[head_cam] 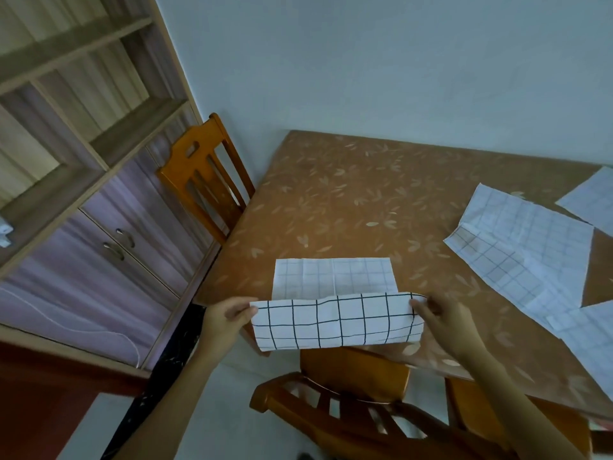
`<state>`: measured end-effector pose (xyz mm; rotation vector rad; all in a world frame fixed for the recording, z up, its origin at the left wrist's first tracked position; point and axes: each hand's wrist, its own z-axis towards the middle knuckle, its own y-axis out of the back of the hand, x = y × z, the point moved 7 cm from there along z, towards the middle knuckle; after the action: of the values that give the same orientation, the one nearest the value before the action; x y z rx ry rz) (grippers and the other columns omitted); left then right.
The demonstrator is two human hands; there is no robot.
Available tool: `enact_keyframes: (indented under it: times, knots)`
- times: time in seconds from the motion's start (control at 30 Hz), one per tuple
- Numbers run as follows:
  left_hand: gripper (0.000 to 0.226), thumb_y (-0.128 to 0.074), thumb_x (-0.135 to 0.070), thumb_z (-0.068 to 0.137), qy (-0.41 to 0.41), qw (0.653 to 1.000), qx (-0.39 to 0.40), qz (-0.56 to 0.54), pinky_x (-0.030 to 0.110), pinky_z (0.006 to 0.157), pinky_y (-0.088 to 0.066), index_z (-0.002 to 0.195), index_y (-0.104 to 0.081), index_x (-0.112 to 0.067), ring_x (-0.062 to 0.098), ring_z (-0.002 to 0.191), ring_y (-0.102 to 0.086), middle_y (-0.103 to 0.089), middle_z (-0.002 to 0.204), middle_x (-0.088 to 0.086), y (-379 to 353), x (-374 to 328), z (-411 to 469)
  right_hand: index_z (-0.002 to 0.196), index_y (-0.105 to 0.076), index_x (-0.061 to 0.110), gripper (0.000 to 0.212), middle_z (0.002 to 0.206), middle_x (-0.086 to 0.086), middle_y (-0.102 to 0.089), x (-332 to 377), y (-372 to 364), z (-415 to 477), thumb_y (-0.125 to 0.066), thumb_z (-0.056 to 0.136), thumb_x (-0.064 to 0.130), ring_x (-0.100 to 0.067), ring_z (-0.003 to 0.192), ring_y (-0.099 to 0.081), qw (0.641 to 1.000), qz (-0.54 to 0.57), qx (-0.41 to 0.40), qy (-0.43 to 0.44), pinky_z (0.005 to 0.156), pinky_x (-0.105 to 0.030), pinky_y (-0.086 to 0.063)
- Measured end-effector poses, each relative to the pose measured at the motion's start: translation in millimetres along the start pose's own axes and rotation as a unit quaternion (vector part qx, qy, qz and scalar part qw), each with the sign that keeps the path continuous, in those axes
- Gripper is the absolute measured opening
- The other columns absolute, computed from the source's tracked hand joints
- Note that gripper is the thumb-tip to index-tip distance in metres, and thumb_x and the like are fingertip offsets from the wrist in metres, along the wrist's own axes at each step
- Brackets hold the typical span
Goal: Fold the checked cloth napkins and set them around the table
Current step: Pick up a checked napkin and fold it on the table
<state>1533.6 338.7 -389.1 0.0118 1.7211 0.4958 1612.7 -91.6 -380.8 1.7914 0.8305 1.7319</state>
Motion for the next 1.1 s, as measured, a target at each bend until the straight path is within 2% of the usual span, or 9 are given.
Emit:
enact_keyframes:
  times: [0.07, 0.23, 0.37, 0.5, 0.57, 0.67, 0.8, 1.0, 1.1]
  knots:
    - [0.017, -0.072, -0.002, 0.087, -0.008, 1.000, 0.006, 0.014, 0.042, 0.082, -0.059, 0.100, -0.077, -0.012, 0.021, 0.094, -0.073, -0.078, 0.097, 0.001, -2.9, 6.0, 18.3, 0.077, -0.062, 0.013, 0.022, 0.063, 0.001, -0.061, 3.5, -7.7, 15.4, -0.060, 0.094, 0.027, -0.016, 0.058, -0.057, 1.000, 0.001, 0.006, -0.011, 0.051, -0.024, -0.039]
    - [0.017, -0.073, -0.003, 0.085, 0.025, 0.997, -0.018, 0.072, 0.032, 0.079, -0.055, 0.087, -0.074, -0.019, 0.014, 0.085, -0.071, -0.075, 0.088, -0.003, -18.5, 19.0, 71.5, 0.073, -0.061, 0.010, 0.024, 0.062, 0.000, -0.060, -8.9, -27.7, 67.0, -0.062, 0.093, 0.024, -0.014, 0.057, -0.054, 0.998, -0.006, 0.003, -0.065, 0.051, -0.026, -0.038]
    - [0.004, -0.075, -0.011, 0.085, 0.046, 0.986, -0.029, 0.159, 0.024, 0.068, -0.049, 0.088, -0.075, -0.013, 0.016, 0.080, -0.068, -0.073, 0.082, -0.002, -39.2, 31.8, 118.1, 0.065, -0.054, 0.013, 0.032, 0.055, 0.002, -0.052, -30.1, -50.3, 110.6, -0.059, 0.094, 0.027, -0.013, 0.051, -0.047, 0.994, -0.005, 0.016, -0.108, 0.049, -0.027, -0.035]
    - [0.003, -0.073, -0.017, 0.087, 0.065, 0.969, -0.016, 0.239, 0.026, 0.067, -0.052, 0.085, -0.071, -0.019, 0.014, 0.074, -0.065, -0.068, 0.076, -0.005, -63.0, 46.1, 156.8, 0.066, -0.055, 0.011, 0.033, 0.054, -0.002, -0.052, -58.4, -78.8, 150.3, -0.058, 0.094, 0.030, -0.016, 0.050, -0.048, 0.988, -0.014, 0.033, -0.150, 0.049, -0.032, -0.040]
    - [0.005, -0.071, -0.019, 0.088, 0.074, 0.958, -0.011, 0.276, 0.022, 0.060, -0.046, 0.084, -0.069, -0.021, 0.013, 0.071, -0.062, -0.066, 0.074, -0.006, -73.6, 55.2, 172.5, 0.066, -0.054, 0.014, 0.031, 0.053, -0.003, -0.052, -67.5, -92.3, 164.0, -0.057, 0.093, 0.029, -0.018, 0.051, -0.050, 0.987, -0.032, 0.042, -0.154, 0.051, -0.034, -0.044]
    - [0.008, -0.069, -0.017, 0.090, 0.094, 0.948, -0.006, 0.303, 0.023, 0.061, -0.042, 0.090, -0.071, -0.009, 0.019, 0.074, -0.062, -0.068, 0.080, 0.003, -87.9, 68.1, 191.5, 0.066, -0.050, 0.018, 0.029, 0.052, 0.001, -0.049, -73.6, -108.1, 178.1, -0.058, 0.093, 0.026, -0.014, 0.051, -0.049, 0.986, -0.038, 0.047, -0.155, 0.048, -0.027, -0.036]
    - [0.012, -0.067, -0.018, 0.091, 0.118, 0.940, -0.017, 0.320, 0.026, 0.064, -0.045, 0.095, -0.072, -0.008, 0.020, 0.076, -0.063, -0.072, 0.087, 0.007, -93.5, 79.7, 206.9, 0.071, -0.051, 0.015, 0.025, 0.055, 0.004, -0.050, -78.6, -116.4, 194.0, -0.061, 0.092, 0.026, -0.014, 0.052, -0.050, 0.988, -0.040, 0.024, -0.150, 0.046, -0.025, -0.032]
    - [0.012, -0.069, -0.018, 0.090, 0.129, 0.946, -0.024, 0.296, 0.017, 0.058, -0.039, 0.096, -0.069, -0.007, 0.025, 0.081, -0.066, -0.069, 0.084, 0.005, -93.3, 89.1, 210.2, 0.081, -0.060, 0.021, 0.012, 0.075, -0.002, -0.059, -86.4, -119.9, 197.9, -0.064, 0.088, 0.030, -0.023, 0.068, -0.057, 0.991, -0.033, -0.027, -0.129, 0.056, -0.033, -0.048]
    - [0.022, -0.068, -0.023, 0.091, 0.122, 0.942, -0.050, 0.310, 0.015, 0.058, -0.038, 0.106, -0.064, -0.008, 0.024, 0.084, -0.062, -0.063, 0.090, 0.003, -94.8, 79.3, 204.2, 0.106, -0.061, 0.013, 0.024, 0.098, -0.011, -0.059, -86.4, -120.8, 192.4, -0.063, 0.091, 0.032, -0.029, 0.087, -0.055, 0.986, -0.035, -0.050, -0.157, 0.070, -0.041, -0.050]
